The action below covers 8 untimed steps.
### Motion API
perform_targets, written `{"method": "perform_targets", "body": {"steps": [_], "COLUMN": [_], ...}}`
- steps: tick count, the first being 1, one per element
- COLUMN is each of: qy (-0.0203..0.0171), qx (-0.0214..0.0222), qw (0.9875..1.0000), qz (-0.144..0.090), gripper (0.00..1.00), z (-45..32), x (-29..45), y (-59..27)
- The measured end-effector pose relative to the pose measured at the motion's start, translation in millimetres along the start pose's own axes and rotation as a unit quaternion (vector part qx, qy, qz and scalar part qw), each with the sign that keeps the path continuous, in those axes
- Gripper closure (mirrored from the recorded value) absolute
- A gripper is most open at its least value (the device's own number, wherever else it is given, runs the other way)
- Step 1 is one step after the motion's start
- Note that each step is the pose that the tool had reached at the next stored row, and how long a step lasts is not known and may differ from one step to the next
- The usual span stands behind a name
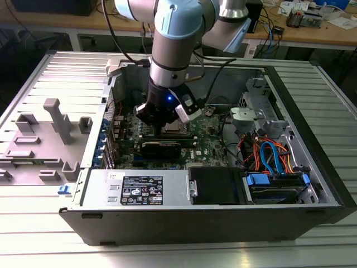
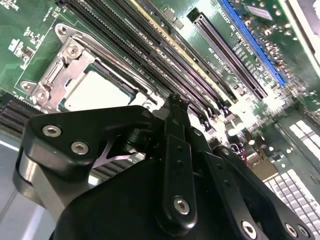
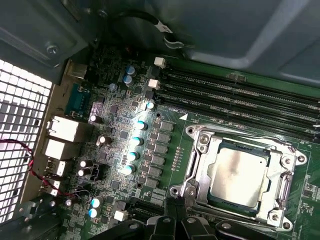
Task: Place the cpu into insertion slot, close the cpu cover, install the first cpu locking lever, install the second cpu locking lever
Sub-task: 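Install the second cpu locking lever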
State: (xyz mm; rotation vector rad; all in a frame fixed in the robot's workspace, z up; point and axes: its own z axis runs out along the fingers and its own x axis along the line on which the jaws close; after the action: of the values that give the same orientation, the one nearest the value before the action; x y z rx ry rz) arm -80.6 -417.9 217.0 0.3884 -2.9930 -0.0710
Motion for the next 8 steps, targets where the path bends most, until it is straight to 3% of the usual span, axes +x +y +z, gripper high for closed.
{"method": "perform_targets", "body": {"steps": [5, 8], "qy": [0.0002, 0.0001], "qx": [0.0001, 0.0001], "qw": [1.0000, 1.0000], "qz": [-0.001, -0.001], "gripper": [0.89, 0.89], "z": [-10.4, -12.7], "x": [1.2, 1.5], "y": [0.6, 0.8]}}
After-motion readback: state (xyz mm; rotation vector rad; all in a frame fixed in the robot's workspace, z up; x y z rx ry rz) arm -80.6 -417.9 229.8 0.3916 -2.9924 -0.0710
